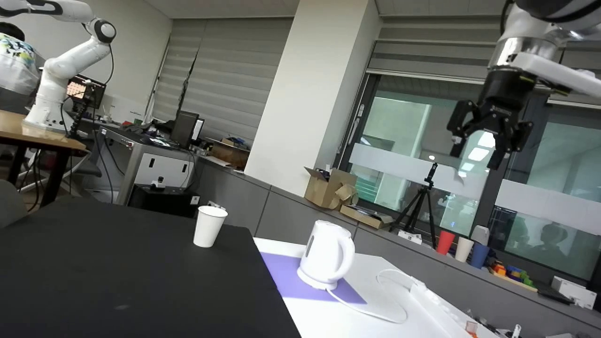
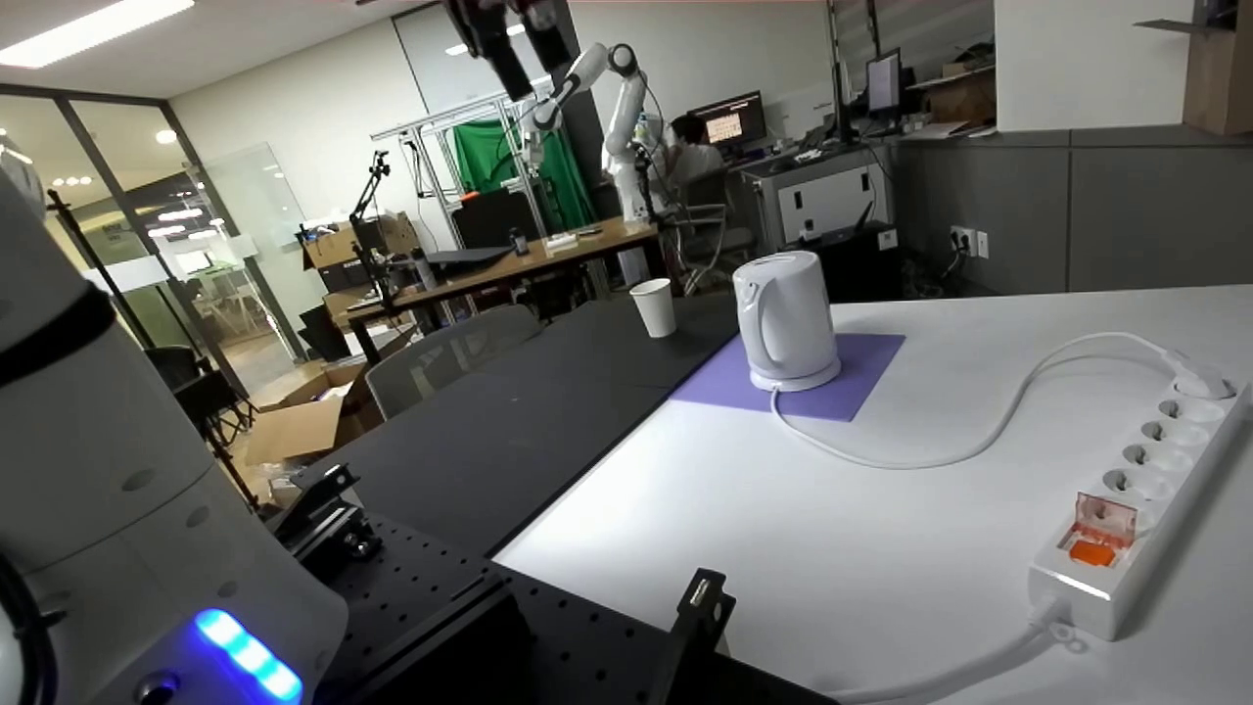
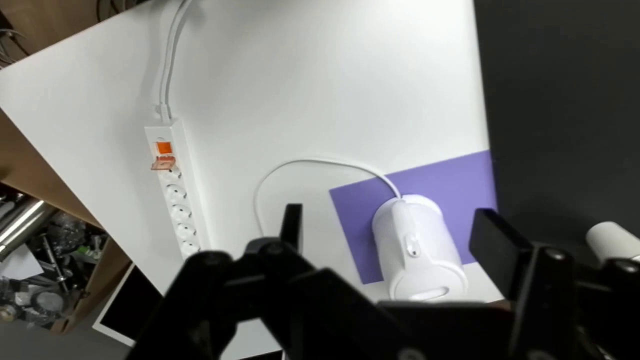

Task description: Switch on the extension cord

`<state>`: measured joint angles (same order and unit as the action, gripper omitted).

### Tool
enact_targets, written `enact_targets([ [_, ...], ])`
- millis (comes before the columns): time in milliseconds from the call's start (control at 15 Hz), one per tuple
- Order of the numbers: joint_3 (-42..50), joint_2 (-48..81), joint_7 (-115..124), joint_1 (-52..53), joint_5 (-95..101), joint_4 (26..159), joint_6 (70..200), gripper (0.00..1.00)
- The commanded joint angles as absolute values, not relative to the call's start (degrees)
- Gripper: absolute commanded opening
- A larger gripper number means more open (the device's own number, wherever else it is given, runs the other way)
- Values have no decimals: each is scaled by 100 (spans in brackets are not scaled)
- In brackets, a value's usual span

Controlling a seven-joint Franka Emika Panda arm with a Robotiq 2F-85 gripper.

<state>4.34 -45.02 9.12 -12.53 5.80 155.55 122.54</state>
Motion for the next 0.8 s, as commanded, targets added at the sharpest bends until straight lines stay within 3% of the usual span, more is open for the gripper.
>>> enact_targets([
  [0, 1039, -4117, 592, -1733, 692, 15748, 13026, 55],
  [533, 1387, -2533, -83, -2269, 1201, 15047, 13578, 2],
  [600, 1429, -2996, -123, -2184, 1043, 15437, 13638, 17],
  [733, 1441, -2701, -112, -2209, 1125, 15247, 13624, 5],
])
